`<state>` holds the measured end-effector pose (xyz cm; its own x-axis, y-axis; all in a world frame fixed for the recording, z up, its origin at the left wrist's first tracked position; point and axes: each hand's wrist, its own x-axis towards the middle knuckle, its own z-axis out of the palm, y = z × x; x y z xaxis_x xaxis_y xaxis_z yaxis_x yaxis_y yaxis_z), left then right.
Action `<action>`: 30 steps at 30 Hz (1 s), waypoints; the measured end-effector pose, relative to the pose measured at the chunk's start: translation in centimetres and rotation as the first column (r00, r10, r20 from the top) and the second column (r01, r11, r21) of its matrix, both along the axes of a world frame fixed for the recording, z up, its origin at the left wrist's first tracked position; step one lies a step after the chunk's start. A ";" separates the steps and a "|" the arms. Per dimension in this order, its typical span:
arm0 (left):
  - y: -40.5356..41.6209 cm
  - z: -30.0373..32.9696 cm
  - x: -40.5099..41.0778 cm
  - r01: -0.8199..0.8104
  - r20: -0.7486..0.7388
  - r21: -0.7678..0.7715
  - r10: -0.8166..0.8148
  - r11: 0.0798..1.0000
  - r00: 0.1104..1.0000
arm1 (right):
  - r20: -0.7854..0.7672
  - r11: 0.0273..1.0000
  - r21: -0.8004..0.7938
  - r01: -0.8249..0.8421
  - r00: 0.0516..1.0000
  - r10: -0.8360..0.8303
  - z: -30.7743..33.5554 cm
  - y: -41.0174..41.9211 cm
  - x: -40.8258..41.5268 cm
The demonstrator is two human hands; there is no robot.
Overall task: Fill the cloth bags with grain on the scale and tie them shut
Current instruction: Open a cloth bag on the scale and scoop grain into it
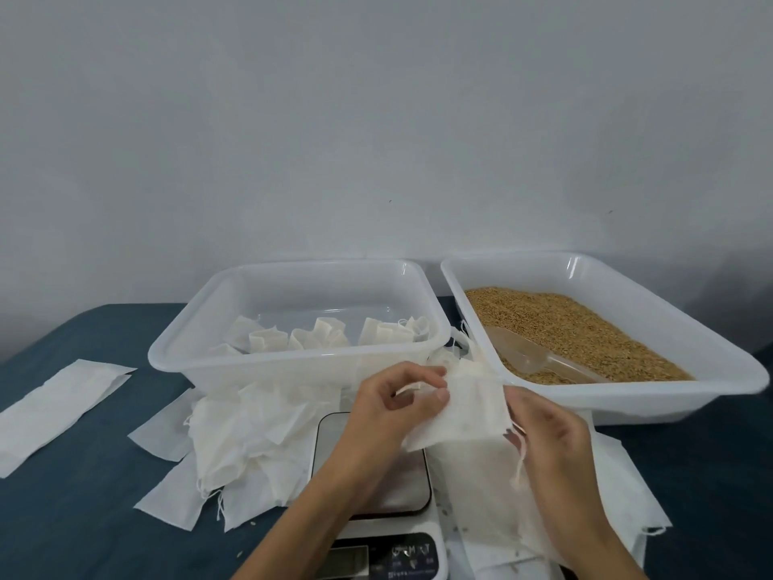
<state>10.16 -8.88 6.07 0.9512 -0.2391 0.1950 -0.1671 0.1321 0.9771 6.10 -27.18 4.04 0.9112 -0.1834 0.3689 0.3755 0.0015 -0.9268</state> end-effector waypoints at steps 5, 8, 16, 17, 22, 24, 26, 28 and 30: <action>0.2 0.1 -0.1 -0.112 -0.018 -0.055 0.112 0.992 0.994 | 0.051 0.987 -0.130 0.096 0.995 -0.090 -0.1 0.6 0.0; 0.7 -0.2 -0.3 -0.079 -0.110 -0.049 0.073 0.996 0.991 | 0.060 0.962 -0.132 0.240 0.970 -0.234 -0.3 0.1 0.2; 0.8 -0.2 -0.5 -0.003 -0.023 0.005 0.004 1.000 1.000 | 0.059 0.985 -0.029 0.170 0.984 -0.168 -0.1 0.0 0.0; 0.7 -0.3 -0.6 -0.002 -0.022 0.019 0.002 1.000 1.000 | 0.057 0.990 -0.038 0.139 0.989 -0.136 0.0 0.1 -0.1; 1.0 -0.6 -0.1 -0.135 -0.033 -0.007 0.135 0.991 0.990 | 0.030 0.993 -0.110 0.049 0.998 -0.046 -0.5 0.4 -0.1; 1.4 -0.6 0.2 -0.178 -0.056 -0.019 0.176 0.984 0.983 | 0.046 0.988 -0.143 0.064 0.997 -0.058 -0.6 0.3 -0.1; 1.6 -0.5 0.2 -0.168 -0.098 -0.016 0.166 0.986 0.981 | 0.069 0.973 -0.226 0.051 0.997 -0.036 -0.6 0.2 -0.2; 1.7 -0.3 0.2 -0.157 -0.126 0.009 0.157 0.988 0.980 | 0.075 0.954 -0.300 0.026 0.997 -0.004 -0.4 0.3 -0.2; 1.8 -0.1 0.0 -0.220 -0.021 0.114 0.223 0.969 0.975 | 0.085 0.935 -0.352 0.043 0.996 -0.013 -0.2 0.2 0.0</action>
<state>10.11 -7.09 5.98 0.9884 -0.0401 0.1467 -0.1474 -0.0132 0.9890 6.10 -26.93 3.84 0.8722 -0.0530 0.4863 0.4439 -0.3318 -0.8324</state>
